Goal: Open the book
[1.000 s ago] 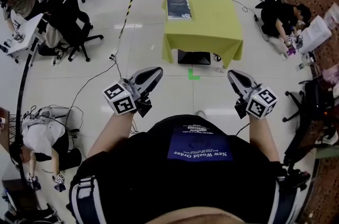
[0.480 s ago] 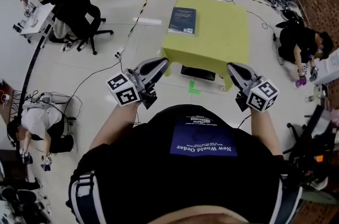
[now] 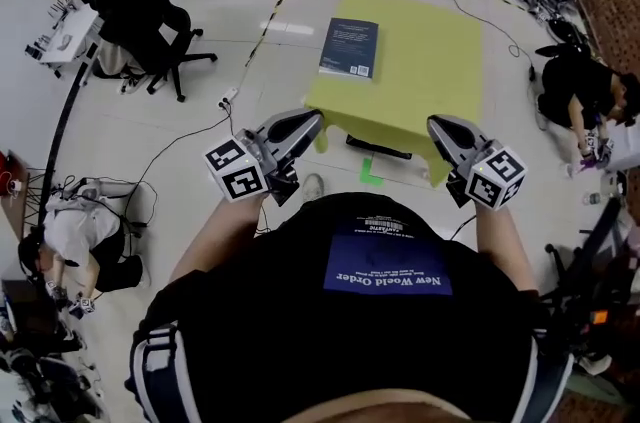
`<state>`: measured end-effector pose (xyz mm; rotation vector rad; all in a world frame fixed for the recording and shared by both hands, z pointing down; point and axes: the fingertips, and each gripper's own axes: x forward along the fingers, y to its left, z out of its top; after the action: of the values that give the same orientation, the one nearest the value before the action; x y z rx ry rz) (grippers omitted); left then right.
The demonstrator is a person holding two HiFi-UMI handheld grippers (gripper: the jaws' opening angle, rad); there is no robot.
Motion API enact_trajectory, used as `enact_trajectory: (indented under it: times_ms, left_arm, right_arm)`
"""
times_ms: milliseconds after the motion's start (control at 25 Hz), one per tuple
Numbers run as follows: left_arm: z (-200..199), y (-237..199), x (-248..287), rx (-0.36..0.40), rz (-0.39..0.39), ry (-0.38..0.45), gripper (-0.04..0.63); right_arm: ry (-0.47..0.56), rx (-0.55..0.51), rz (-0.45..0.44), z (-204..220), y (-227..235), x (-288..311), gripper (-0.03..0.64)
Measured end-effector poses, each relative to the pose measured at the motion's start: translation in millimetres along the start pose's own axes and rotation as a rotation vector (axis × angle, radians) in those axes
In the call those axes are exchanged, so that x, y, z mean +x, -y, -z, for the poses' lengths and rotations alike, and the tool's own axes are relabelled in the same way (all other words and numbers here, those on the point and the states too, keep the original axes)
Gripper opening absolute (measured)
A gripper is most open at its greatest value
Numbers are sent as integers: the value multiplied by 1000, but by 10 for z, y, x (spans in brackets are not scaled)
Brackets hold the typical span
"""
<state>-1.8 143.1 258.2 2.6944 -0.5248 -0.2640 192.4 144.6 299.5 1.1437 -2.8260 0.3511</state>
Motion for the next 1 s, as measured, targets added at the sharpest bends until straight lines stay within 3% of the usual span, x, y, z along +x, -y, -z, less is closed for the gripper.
enact_trajectory:
  times_ms: [200,440,600,800,1000]
  left_arm:
    - [-276,-715,172,1,90,0,3]
    - [-719,-1650,428,11,219,-71,3]
    - [-891,-2204,506,0,254,-89,3]
    - [-873,-2600,597,-36,243,-103,3]
    - [-693,-2840,691,-71,119,-111,3]
  right_arm:
    - [-13,-34,72,-149,300,559,-12]
    - [8,-6,187,-369,617,1312,-13]
    - [-9,6,227,-381,849,1830,-12]
    - [-121,-57,200,-285,1072,2327,-14]
    - [-277,-206,20,83,1276,2819,-14]
